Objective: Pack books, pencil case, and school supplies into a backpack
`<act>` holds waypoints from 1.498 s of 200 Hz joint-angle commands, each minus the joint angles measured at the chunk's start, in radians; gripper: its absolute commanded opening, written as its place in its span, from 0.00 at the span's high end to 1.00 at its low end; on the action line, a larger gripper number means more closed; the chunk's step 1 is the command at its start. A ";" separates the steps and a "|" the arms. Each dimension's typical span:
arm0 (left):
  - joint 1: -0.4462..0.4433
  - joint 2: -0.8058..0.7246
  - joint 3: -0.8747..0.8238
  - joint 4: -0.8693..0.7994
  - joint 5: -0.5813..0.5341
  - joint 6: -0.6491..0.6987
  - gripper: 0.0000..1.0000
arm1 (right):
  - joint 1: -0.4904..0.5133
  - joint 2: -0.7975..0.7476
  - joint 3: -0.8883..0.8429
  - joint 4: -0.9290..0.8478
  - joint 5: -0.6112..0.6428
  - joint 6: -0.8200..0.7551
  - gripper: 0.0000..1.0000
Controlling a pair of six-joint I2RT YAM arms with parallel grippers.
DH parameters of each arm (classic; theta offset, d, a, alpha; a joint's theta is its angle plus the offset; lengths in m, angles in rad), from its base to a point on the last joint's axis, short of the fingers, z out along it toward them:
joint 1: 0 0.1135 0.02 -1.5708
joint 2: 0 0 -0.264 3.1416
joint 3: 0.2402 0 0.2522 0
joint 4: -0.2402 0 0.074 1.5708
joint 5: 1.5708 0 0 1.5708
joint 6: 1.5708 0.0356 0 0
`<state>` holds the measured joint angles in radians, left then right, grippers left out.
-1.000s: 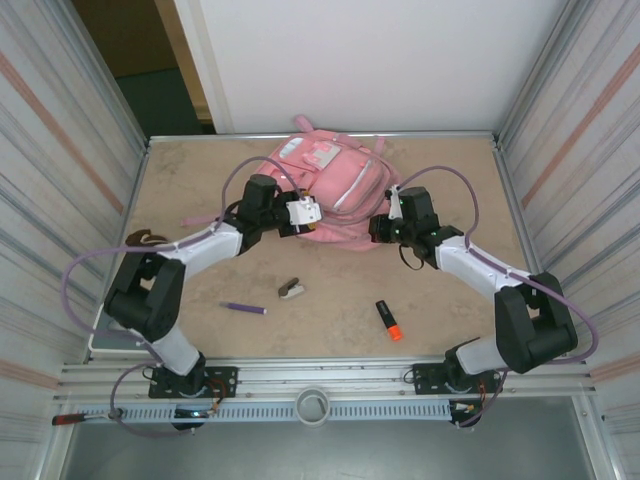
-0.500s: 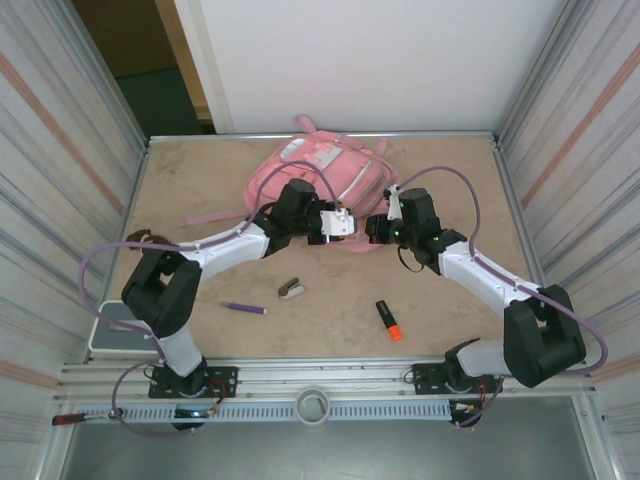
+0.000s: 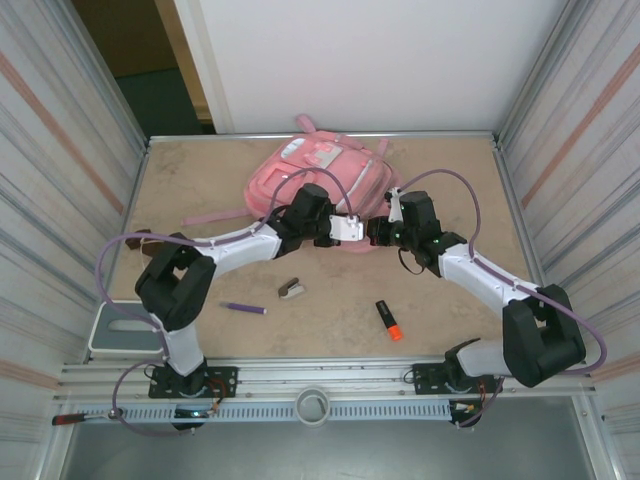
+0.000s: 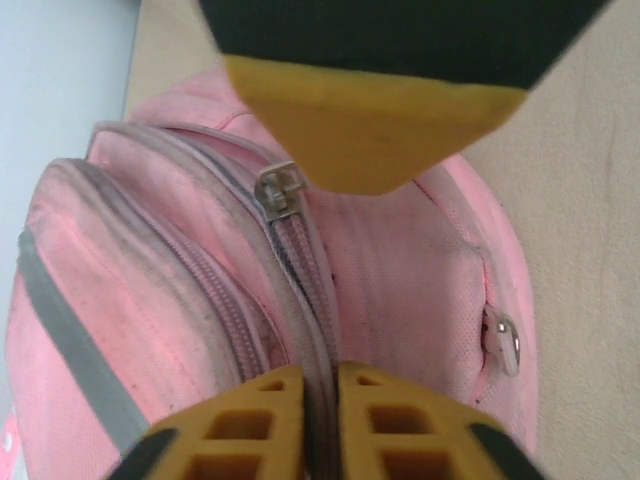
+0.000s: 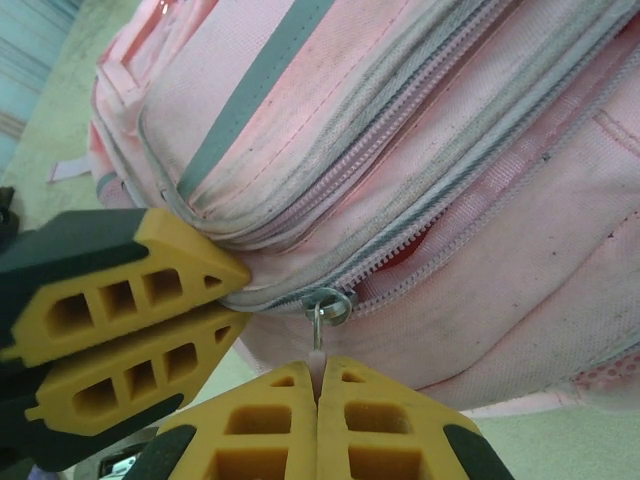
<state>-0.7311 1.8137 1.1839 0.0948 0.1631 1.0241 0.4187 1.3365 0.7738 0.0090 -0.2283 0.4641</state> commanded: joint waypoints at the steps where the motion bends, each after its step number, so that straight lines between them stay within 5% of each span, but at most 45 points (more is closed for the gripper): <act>1: 0.022 0.027 0.012 -0.003 -0.090 0.031 0.98 | -0.014 -0.003 -0.010 0.037 0.006 0.010 1.00; 99: 0.146 -0.119 -0.129 0.077 0.046 -0.026 1.00 | -0.054 0.013 0.007 -0.091 0.273 -0.017 1.00; 166: 0.284 -0.240 -0.284 0.225 0.123 -0.177 1.00 | -0.004 0.035 0.037 -0.030 0.178 0.028 1.00; 197: 0.275 -0.260 -0.285 0.190 0.196 -0.211 0.66 | 0.008 0.037 0.027 -0.004 0.135 0.038 1.00; 235: 0.212 -0.238 -0.251 0.128 0.187 -0.186 0.54 | 0.008 0.045 0.015 0.042 0.009 -0.007 1.00; 267: 0.200 -0.213 -0.227 0.112 0.173 -0.191 0.54 | 0.005 0.109 0.059 0.037 -0.108 -0.103 0.71; 299: 0.202 -0.221 -0.237 0.121 0.158 -0.197 0.54 | 0.006 0.206 0.142 -0.009 -0.147 -0.221 0.61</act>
<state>-0.5343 1.5986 0.9310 0.2256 0.3382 0.8394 0.4210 1.4876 0.8482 0.0212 -0.3023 0.3592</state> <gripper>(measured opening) 0.464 0.377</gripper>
